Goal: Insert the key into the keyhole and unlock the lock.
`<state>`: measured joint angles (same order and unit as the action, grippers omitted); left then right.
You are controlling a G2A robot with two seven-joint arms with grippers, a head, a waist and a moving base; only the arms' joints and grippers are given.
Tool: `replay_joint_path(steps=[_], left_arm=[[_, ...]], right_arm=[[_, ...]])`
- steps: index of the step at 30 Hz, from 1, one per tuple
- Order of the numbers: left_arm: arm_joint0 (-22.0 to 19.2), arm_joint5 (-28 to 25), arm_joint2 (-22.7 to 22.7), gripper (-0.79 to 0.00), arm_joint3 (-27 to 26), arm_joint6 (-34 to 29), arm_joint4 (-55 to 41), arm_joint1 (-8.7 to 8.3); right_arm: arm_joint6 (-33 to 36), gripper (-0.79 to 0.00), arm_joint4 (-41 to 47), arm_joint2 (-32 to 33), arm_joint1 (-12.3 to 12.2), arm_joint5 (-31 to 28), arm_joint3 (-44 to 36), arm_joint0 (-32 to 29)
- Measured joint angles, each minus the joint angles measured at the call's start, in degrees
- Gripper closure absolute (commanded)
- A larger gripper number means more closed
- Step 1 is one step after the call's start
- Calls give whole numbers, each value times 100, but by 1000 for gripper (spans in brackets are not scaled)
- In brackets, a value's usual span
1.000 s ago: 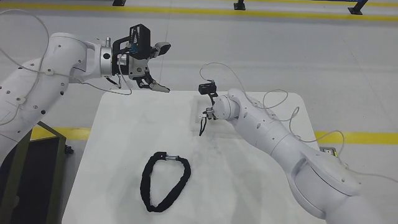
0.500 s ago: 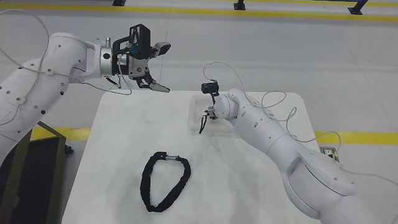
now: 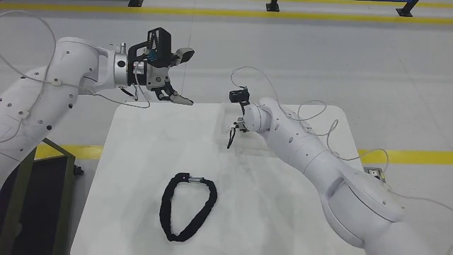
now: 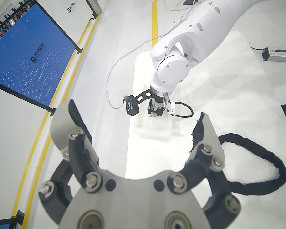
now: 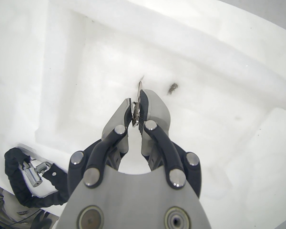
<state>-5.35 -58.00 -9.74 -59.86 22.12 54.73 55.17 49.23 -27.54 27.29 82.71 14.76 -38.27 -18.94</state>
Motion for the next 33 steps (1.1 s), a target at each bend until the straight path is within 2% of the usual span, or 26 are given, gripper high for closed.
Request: replay_joint_path(steps=[8, 18, 27, 33], left_arm=[[0, 0, 0, -785, 0, 0, 0, 0], [0, 0, 0, -785, 0, 0, 0, 0], [0, 0, 0, -785, 0, 0, 0, 0], [0, 0, 0, -785, 0, 0, 0, 0]], right_arm=[[538, 0, -930, -116, -135, 221, -529, -82], [1276, 0, -1548, 184, -458, -467, -1414, -213], [1724, 0, -2022, 412, -614, -558, -1469, -337], [1532, 0, -2038, 493, -550, -311, -1234, -456]])
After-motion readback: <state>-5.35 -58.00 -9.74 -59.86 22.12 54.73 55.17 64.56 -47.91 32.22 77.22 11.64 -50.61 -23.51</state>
